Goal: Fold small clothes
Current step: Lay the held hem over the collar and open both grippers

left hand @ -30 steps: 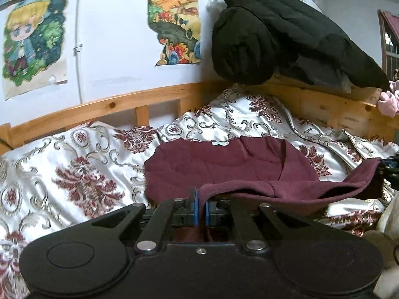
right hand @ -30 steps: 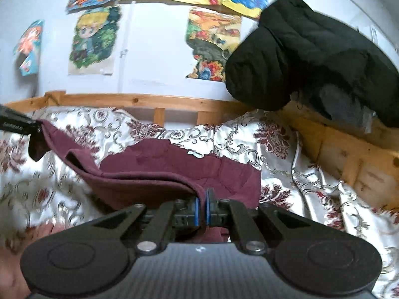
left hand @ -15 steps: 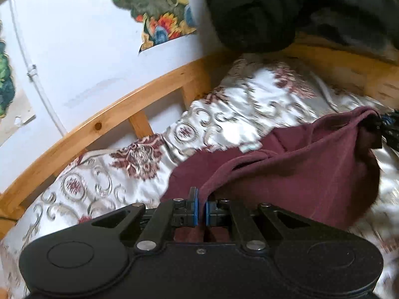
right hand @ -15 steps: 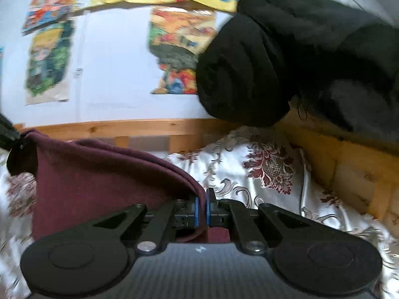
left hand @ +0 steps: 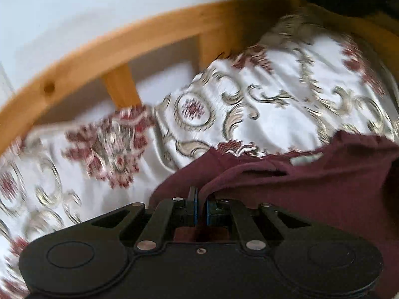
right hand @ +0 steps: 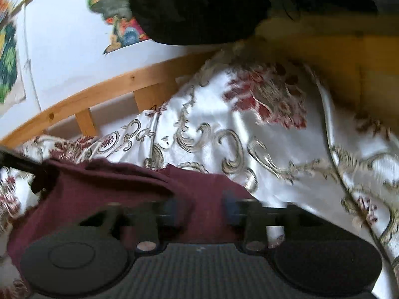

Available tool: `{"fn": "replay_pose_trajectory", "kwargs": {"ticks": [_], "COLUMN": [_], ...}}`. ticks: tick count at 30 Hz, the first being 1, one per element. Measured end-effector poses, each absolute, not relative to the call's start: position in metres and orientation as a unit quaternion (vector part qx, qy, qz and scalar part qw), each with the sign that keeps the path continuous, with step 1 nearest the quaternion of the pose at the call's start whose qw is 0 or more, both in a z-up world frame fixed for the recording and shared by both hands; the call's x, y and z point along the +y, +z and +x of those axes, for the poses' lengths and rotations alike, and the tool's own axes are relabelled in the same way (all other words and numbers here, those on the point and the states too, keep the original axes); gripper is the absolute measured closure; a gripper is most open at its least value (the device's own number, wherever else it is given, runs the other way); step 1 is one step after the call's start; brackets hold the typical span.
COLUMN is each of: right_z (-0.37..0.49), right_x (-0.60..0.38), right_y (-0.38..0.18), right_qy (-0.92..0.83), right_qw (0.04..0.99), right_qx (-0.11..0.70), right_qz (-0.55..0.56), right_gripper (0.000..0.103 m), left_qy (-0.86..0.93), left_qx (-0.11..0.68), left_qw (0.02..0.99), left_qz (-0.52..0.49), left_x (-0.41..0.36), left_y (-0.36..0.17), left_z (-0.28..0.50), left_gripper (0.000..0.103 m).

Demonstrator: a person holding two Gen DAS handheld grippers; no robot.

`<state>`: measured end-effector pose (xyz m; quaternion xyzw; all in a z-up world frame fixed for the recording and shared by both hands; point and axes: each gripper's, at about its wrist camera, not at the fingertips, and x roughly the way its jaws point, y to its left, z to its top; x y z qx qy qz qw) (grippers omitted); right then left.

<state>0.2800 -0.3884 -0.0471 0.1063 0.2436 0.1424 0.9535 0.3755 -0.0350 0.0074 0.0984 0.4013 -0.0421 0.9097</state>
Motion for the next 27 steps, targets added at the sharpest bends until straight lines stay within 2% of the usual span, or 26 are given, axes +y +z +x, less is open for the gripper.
{"fn": "replay_pose_trajectory", "kwargs": {"ticks": [3, 8, 12, 13, 14, 15, 16, 17, 18, 21, 24, 27], "right_z": [0.278, 0.266, 0.262, 0.263, 0.265, 0.267, 0.268, 0.269, 0.269, 0.266, 0.271, 0.277], "right_x": [-0.402, -0.394, -0.369, -0.362, -0.357, -0.353, -0.351, -0.351, -0.353, -0.369, -0.386, -0.389], "right_y": [-0.045, -0.037, -0.041, -0.045, -0.05, -0.054, -0.058, -0.061, -0.062, -0.055, -0.051, -0.064], "right_qy": [0.154, 0.195, 0.197, 0.192, 0.189, 0.189, 0.187, 0.181, 0.172, 0.127, 0.101, 0.085], "right_qw": [0.952, 0.958, 0.96, 0.96, 0.958, 0.955, 0.953, 0.952, 0.954, 0.97, 0.972, 0.967], "right_qx": [0.23, 0.192, 0.197, 0.204, 0.214, 0.224, 0.234, 0.239, 0.238, 0.206, 0.211, 0.238], "right_qz": [0.134, 0.087, 0.005, -0.015, -0.033, -0.043, -0.051, -0.054, -0.052, -0.016, 0.032, 0.028], "right_gripper": [0.017, 0.005, 0.006, 0.009, 0.019, 0.036, 0.049, 0.082, 0.096, 0.096, 0.098, 0.096], "left_qy": [-0.043, -0.055, -0.065, -0.066, -0.068, -0.07, -0.071, -0.073, -0.074, -0.072, -0.063, -0.047], "left_qx": [0.412, 0.412, 0.415, 0.415, 0.415, 0.414, 0.412, 0.408, 0.405, 0.396, 0.404, 0.402], "left_qw": [0.906, 0.908, 0.907, 0.907, 0.907, 0.907, 0.908, 0.909, 0.911, 0.915, 0.912, 0.914], "left_qz": [0.083, 0.059, 0.025, 0.02, 0.019, 0.022, 0.027, 0.03, 0.032, 0.028, 0.023, 0.015], "left_x": [-0.031, -0.024, -0.014, -0.013, -0.013, -0.013, -0.014, -0.013, -0.013, -0.01, -0.008, -0.007], "left_y": [-0.004, -0.006, -0.01, -0.011, -0.013, -0.014, -0.015, -0.015, -0.014, -0.009, -0.014, -0.019], "left_z": [0.386, 0.391, 0.395, 0.396, 0.396, 0.396, 0.396, 0.396, 0.395, 0.39, 0.393, 0.393], "left_gripper": [0.097, 0.097, 0.096, 0.096, 0.096, 0.096, 0.096, 0.096, 0.096, 0.096, 0.096, 0.089]}}
